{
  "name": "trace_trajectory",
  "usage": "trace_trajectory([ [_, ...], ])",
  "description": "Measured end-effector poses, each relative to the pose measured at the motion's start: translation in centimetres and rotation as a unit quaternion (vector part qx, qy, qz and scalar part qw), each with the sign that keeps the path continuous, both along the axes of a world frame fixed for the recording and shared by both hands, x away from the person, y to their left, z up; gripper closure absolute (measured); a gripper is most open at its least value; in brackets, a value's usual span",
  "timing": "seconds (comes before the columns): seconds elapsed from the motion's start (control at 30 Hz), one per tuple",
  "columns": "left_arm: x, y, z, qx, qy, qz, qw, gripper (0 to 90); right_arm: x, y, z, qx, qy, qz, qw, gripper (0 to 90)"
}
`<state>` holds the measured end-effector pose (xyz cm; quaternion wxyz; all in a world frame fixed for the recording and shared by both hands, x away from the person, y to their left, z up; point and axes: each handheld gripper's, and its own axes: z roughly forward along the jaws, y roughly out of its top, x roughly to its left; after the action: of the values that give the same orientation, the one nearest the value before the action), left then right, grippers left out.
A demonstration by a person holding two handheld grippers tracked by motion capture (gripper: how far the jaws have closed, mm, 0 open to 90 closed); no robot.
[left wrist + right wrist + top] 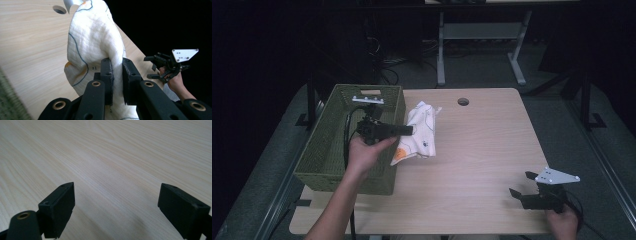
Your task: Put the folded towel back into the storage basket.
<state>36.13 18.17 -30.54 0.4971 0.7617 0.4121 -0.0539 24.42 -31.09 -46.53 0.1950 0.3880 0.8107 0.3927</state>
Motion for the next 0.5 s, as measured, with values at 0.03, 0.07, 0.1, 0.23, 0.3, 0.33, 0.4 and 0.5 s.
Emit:
trace_trajectory([
  [0.03,0.0,0.5,0.0,0.002,0.000,0.005,1.0000,81.7,0.0,0.0,0.0,0.000,0.000,0.001,1.0000,13.7],
  [0.07,0.0,0.5,0.0,0.002,0.000,0.005,1.0000,81.7,0.0,0.0,0.0,0.001,0.001,0.001,1.0000,13.7],
  [0.1,0.0,1.1,0.0,0.002,-0.002,0.007,1.0000,81.7,0.0,0.0,0.0,0.001,0.001,0.003,1.0000,13.7],
  [0.23,0.0,1.8,-0.1,-0.002,0.000,0.012,0.9999,81.7,0.0,0.1,0.0,-0.001,0.002,0.001,1.0000,13.7],
  [0.3,0.0,2.6,0.0,-0.001,0.001,0.018,0.9998,81.7,0.0,0.1,0.0,-0.002,0.004,0.001,1.0000,13.7],
  [0.33,0.0,2.8,0.0,0.000,0.000,0.019,0.9998,81.7,0.0,0.1,0.0,-0.003,0.004,0.002,1.0000,13.7],
  [0.4,0.0,3.0,0.0,-0.001,0.001,0.022,0.9998,81.7,0.0,0.2,0.0,-0.003,0.004,0.001,1.0000,13.7],
  [0.5,-0.1,3.7,0.0,-0.001,0.001,0.025,0.9997,81.7,0.0,0.2,0.0,-0.003,0.003,0.001,1.0000,13.7],
])
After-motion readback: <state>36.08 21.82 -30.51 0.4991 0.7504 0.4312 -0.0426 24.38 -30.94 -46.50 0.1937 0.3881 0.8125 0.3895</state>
